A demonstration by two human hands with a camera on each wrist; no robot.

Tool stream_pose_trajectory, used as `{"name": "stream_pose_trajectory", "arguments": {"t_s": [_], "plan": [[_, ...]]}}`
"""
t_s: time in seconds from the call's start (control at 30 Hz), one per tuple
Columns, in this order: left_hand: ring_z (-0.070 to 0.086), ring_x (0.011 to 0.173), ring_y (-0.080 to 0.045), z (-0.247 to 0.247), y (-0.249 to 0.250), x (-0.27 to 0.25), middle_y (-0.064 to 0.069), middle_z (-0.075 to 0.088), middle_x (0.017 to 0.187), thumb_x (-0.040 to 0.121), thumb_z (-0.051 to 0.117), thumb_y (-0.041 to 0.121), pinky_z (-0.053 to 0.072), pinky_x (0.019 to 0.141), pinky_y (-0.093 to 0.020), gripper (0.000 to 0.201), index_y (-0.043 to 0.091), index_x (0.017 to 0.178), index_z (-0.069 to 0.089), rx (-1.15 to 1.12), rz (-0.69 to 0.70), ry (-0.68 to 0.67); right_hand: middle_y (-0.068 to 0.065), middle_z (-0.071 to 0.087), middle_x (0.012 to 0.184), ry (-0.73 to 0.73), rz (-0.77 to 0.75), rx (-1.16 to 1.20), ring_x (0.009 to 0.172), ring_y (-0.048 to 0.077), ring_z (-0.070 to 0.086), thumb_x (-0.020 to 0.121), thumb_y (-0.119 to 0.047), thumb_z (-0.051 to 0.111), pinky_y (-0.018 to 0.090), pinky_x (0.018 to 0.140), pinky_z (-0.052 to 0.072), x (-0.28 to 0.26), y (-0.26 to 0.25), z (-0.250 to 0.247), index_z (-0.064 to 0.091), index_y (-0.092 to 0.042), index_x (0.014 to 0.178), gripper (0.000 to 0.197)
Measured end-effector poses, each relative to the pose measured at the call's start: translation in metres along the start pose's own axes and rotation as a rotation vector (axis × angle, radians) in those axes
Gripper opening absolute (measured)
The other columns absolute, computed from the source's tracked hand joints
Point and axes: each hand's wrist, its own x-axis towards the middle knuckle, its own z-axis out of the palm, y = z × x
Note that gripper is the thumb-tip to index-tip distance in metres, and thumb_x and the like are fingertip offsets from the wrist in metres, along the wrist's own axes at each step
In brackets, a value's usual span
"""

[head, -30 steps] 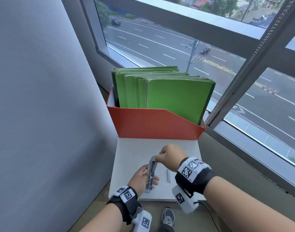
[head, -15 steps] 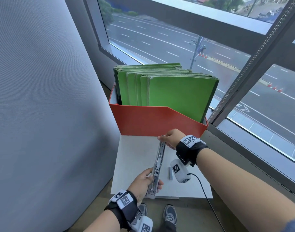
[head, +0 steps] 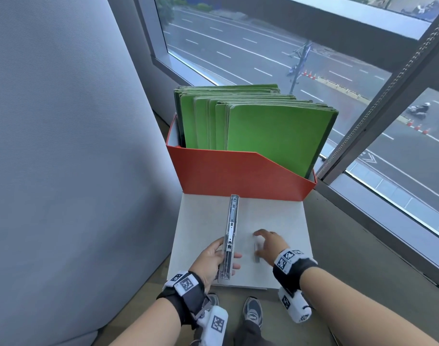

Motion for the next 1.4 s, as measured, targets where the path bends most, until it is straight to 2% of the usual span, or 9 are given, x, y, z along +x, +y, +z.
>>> {"name": "stream_pose_trajectory", "arguments": {"t_s": [0.17, 0.33, 0.47, 0.6, 0.7, 0.8, 0.87, 0.97, 1.4], "plan": [[0.073, 0.074, -0.021, 0.000, 0.008, 0.010, -0.017, 0.073, 0.096, 0.094, 0.039, 0.000, 0.059, 0.065, -0.033, 0.036, 0.018, 0.123, 0.052, 0.013, -0.026, 0.017, 0.009, 0.047, 0.117, 0.045, -0.025, 0.002, 0.081, 0.022, 0.050, 0.078, -0.007, 0.064, 0.033, 0.080, 0.052, 0.001, 0.002, 0.016, 0.057, -0.010, 0.107, 0.031], [0.073, 0.074, -0.019, 0.002, 0.015, 0.018, -0.017, 0.072, 0.097, 0.094, 0.037, -0.002, 0.059, 0.064, -0.033, 0.032, 0.011, 0.120, 0.050, 0.044, -0.037, 0.009, 0.006, 0.058, 0.092, 0.120, 0.008, 0.199, 0.075, 0.022, 0.055, 0.079, -0.007, 0.065, 0.031, 0.067, 0.048, 0.000, 0.008, 0.010, 0.052, -0.015, 0.085, 0.016], [0.072, 0.080, -0.021, 0.006, 0.021, 0.023, -0.016, 0.072, 0.101, 0.095, 0.036, 0.000, 0.056, 0.069, -0.033, 0.030, 0.017, 0.113, 0.053, 0.068, -0.029, 0.007, 0.014, 0.067, 0.081, 0.224, -0.062, 0.504, 0.070, 0.026, 0.064, 0.076, -0.008, 0.073, 0.039, 0.073, 0.058, -0.013, -0.001, -0.012, 0.057, -0.017, 0.079, 0.018], [0.070, 0.086, -0.024, 0.010, 0.025, 0.025, -0.015, 0.071, 0.102, 0.096, 0.037, 0.005, 0.051, 0.073, -0.032, 0.029, 0.018, 0.116, 0.053, 0.095, -0.025, 0.002, 0.019, 0.064, 0.079, 0.192, -0.249, 0.863, 0.067, 0.027, 0.066, 0.077, 0.004, 0.069, 0.043, 0.074, 0.061, -0.032, -0.031, -0.038, 0.059, -0.011, 0.083, 0.019], [0.068, 0.095, -0.030, 0.013, 0.026, 0.027, -0.019, 0.070, 0.109, 0.095, 0.040, 0.006, 0.051, 0.083, -0.041, 0.028, 0.016, 0.117, 0.054, 0.104, -0.016, -0.002, 0.017, 0.066, 0.081, 0.158, -0.320, 0.823, 0.068, 0.023, 0.065, 0.080, 0.003, 0.067, 0.028, 0.069, 0.059, -0.039, -0.048, -0.042, 0.060, -0.007, 0.088, 0.015], [0.068, 0.100, -0.033, 0.014, 0.026, 0.028, -0.021, 0.070, 0.109, 0.094, 0.041, 0.006, 0.048, 0.095, -0.050, 0.028, 0.016, 0.115, 0.056, 0.100, -0.017, -0.008, 0.020, 0.070, 0.084, 0.187, -0.313, 0.707, 0.069, 0.024, 0.067, 0.079, -0.003, 0.068, 0.034, 0.074, 0.059, -0.038, -0.051, -0.038, 0.061, -0.017, 0.084, 0.016], [0.068, 0.097, -0.032, 0.015, 0.026, 0.029, -0.020, 0.070, 0.105, 0.094, 0.041, 0.005, 0.049, 0.094, -0.050, 0.028, 0.015, 0.115, 0.056, 0.086, -0.015, -0.007, 0.015, 0.069, 0.080, 0.209, -0.301, 0.636, 0.070, 0.025, 0.065, 0.077, -0.006, 0.070, 0.033, 0.072, 0.057, -0.036, -0.049, -0.036, 0.061, -0.022, 0.080, 0.019], [0.069, 0.090, -0.030, 0.015, 0.027, 0.029, -0.017, 0.071, 0.098, 0.095, 0.041, 0.005, 0.054, 0.083, -0.044, 0.027, 0.015, 0.114, 0.056, 0.061, -0.018, -0.004, 0.004, 0.064, 0.076, 0.197, -0.304, 0.581, 0.065, 0.012, 0.058, 0.078, -0.007, 0.069, 0.014, 0.062, 0.049, -0.036, -0.048, -0.034, 0.062, -0.019, 0.083, 0.015], [0.071, 0.088, -0.029, 0.017, 0.027, 0.035, -0.014, 0.072, 0.093, 0.094, 0.039, 0.002, 0.053, 0.086, -0.046, 0.028, 0.018, 0.106, 0.058, 0.057, -0.030, -0.004, -0.008, 0.057, 0.064, 0.182, -0.302, 0.456, 0.063, 0.015, 0.061, 0.081, -0.001, 0.063, 0.020, 0.063, 0.051, -0.031, -0.062, -0.046, 0.054, -0.021, 0.075, 0.023]]}}
